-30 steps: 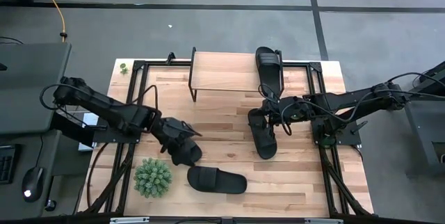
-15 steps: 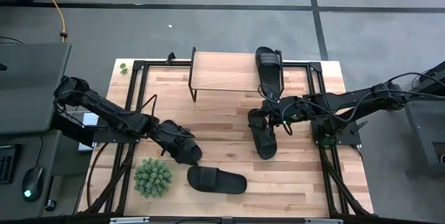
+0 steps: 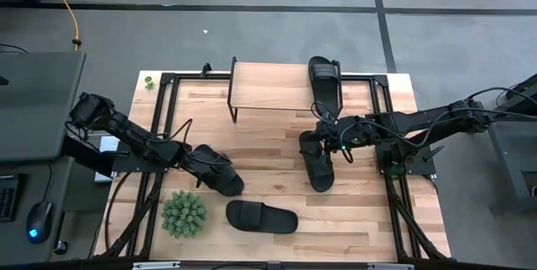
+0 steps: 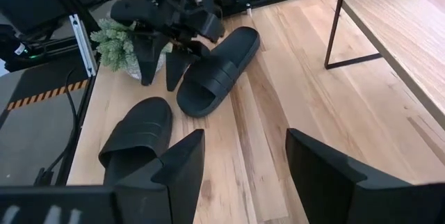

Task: Pick and place slides into the shelf
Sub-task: Put the black slipper on the shelf

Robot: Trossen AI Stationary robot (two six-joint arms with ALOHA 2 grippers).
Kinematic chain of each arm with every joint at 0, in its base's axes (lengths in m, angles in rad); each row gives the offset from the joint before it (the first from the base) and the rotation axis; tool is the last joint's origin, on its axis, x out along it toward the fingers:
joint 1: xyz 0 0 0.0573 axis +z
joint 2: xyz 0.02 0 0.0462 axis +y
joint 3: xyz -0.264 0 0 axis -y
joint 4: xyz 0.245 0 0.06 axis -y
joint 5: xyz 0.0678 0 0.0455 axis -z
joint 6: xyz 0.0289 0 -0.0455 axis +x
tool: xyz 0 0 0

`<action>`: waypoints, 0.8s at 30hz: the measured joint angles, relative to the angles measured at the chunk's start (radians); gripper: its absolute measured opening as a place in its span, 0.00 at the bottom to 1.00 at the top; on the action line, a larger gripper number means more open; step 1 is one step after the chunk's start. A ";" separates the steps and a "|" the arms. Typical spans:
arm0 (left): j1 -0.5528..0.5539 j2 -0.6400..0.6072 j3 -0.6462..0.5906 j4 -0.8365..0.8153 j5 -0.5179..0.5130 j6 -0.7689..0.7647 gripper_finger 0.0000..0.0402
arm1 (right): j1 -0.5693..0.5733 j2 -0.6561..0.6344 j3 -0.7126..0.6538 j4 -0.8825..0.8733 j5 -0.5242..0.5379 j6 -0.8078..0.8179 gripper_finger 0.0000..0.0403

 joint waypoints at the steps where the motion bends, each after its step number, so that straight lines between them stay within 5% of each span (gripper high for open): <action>1: -0.004 0.015 0.000 0.010 0.000 0.003 0.67 | 0.000 0.000 0.000 0.000 0.000 -0.004 0.48; 24: -0.101 0.108 0.003 0.122 -0.102 -0.093 0.67 | -0.013 0.000 0.000 0.004 0.001 -0.004 0.48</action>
